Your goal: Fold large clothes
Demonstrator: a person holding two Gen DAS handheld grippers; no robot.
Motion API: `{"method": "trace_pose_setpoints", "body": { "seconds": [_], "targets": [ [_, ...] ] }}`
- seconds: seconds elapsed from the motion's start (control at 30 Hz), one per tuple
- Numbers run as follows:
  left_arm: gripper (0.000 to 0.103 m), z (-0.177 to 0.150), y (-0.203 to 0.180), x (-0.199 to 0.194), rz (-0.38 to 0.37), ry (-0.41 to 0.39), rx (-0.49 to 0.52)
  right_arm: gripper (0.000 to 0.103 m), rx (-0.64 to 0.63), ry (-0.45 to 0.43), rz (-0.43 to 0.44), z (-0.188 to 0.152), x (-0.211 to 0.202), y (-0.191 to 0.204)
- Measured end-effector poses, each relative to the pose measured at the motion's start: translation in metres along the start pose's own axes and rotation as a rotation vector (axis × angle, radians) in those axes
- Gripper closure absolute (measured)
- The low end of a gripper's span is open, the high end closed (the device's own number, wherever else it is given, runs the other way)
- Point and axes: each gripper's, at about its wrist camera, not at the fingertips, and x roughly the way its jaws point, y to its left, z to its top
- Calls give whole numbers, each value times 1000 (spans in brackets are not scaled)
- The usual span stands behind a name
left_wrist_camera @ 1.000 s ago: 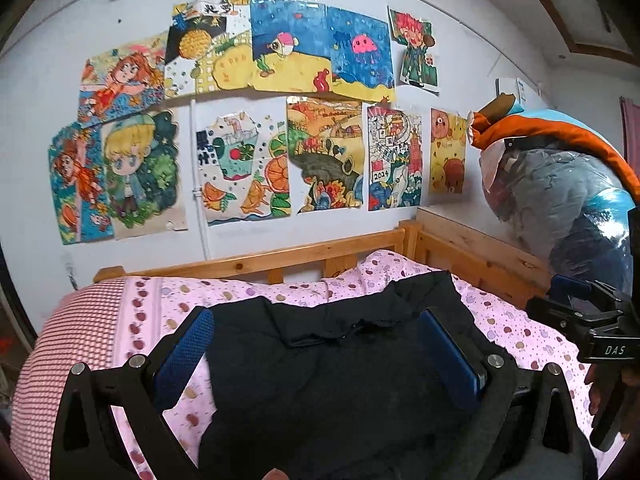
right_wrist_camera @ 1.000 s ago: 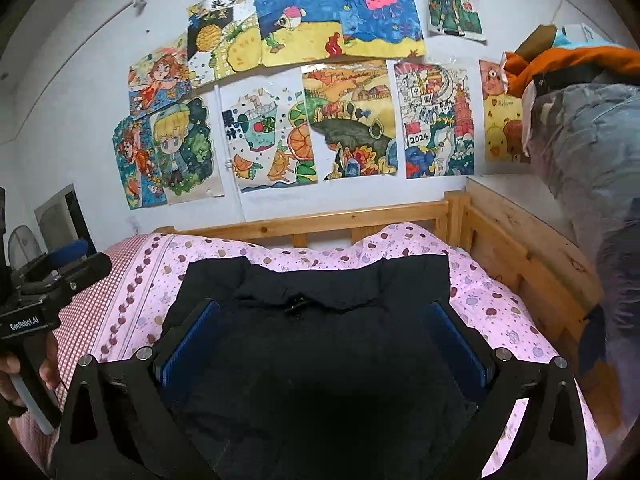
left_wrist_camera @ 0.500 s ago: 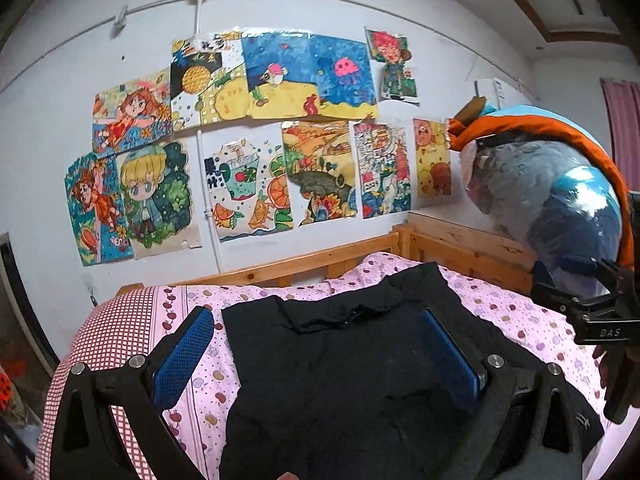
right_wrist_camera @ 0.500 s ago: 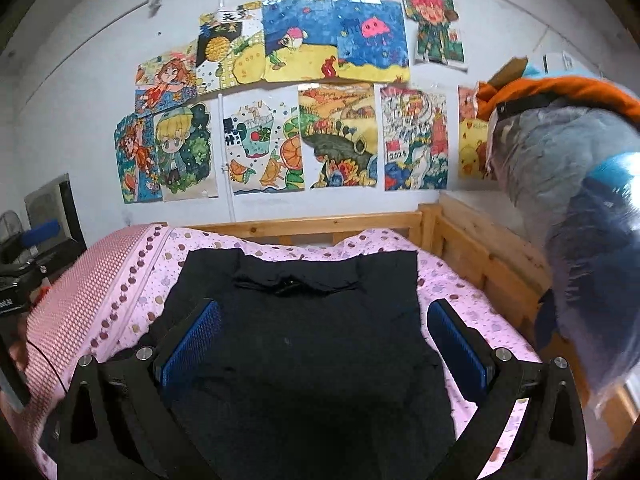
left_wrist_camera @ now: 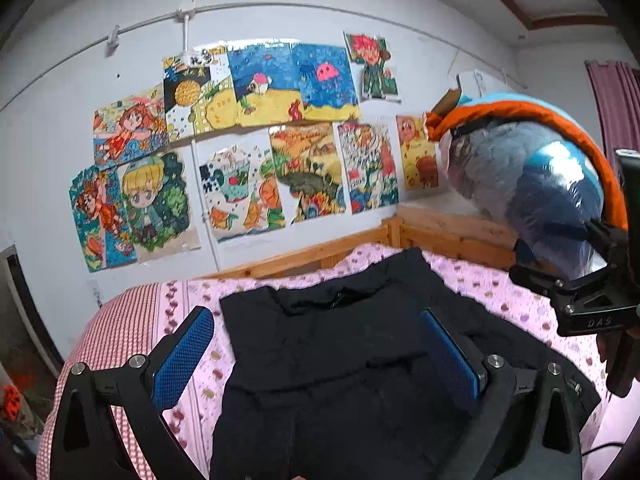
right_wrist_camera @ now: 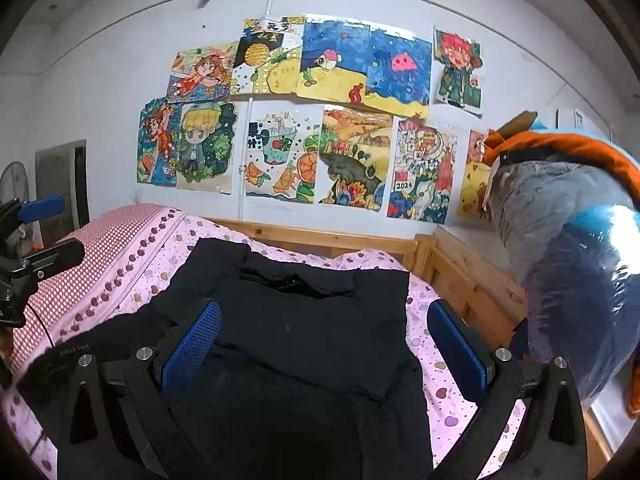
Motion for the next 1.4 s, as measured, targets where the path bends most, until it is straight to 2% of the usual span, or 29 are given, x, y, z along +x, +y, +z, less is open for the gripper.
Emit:
{"method": "trace_pose_setpoints", "body": {
  "seconds": [0.23, 0.5, 0.67, 0.8, 1.03, 1.2, 1.4],
  "targets": [
    [0, -22, 8, -10, 23, 73, -29, 2, -15, 25, 26, -8, -4, 5],
    [0, -46, 10, -20, 34, 105, -20, 2, -53, 70, 77, -25, -6, 16],
    [0, -60, 8, -17, 41, 153, -26, 2, -84, 105, 192, -41, -13, 18],
    [0, -68, 7, -16, 52, 176, -27, 2, -123, 126, 244, -57, -18, 25],
    [0, -74, 8, -20, 69, 173, -24, 2, -123, 140, 370, -72, -29, 27],
    [0, -70, 14, -32, 77, 155, -64, 2, -98, 106, 379, -74, -38, 25],
    [0, -60, 21, -66, 108, 119, -80, 2, -80, 64, 374, -65, -55, 28]
  ]
}}
